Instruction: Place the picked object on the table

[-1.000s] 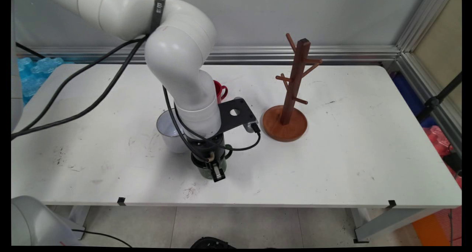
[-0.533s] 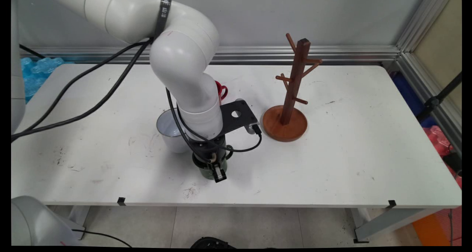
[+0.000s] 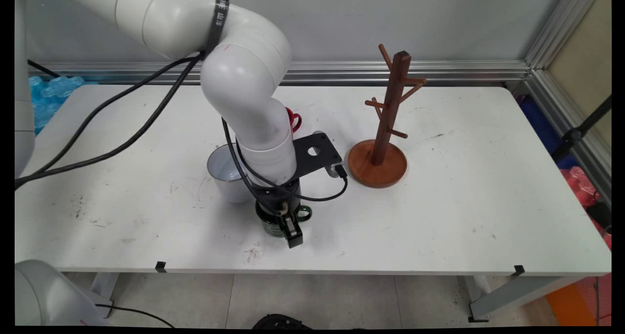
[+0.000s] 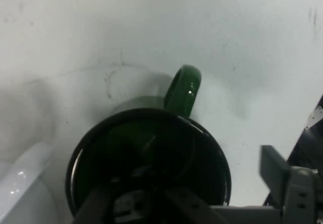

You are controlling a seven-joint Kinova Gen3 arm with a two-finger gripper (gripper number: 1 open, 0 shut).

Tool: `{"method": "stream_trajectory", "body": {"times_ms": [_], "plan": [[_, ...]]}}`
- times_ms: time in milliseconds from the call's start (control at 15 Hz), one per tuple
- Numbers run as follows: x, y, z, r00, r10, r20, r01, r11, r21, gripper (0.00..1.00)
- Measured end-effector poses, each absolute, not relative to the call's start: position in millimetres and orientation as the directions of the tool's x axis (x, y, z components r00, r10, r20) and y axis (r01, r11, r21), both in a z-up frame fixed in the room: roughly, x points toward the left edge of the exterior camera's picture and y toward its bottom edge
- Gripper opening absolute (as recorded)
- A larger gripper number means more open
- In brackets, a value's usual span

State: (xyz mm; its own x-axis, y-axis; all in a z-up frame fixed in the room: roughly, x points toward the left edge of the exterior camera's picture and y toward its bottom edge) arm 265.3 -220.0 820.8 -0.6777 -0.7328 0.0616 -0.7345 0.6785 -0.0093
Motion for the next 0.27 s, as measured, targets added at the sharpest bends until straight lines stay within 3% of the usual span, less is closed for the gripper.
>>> {"method": "stream_trajectory", "body": {"times_ms": [267], "plan": [[266.8, -219.8, 822.8, -0.675, -0.734, 0.075, -0.736, 0.676, -0.01, 1.0]]}}
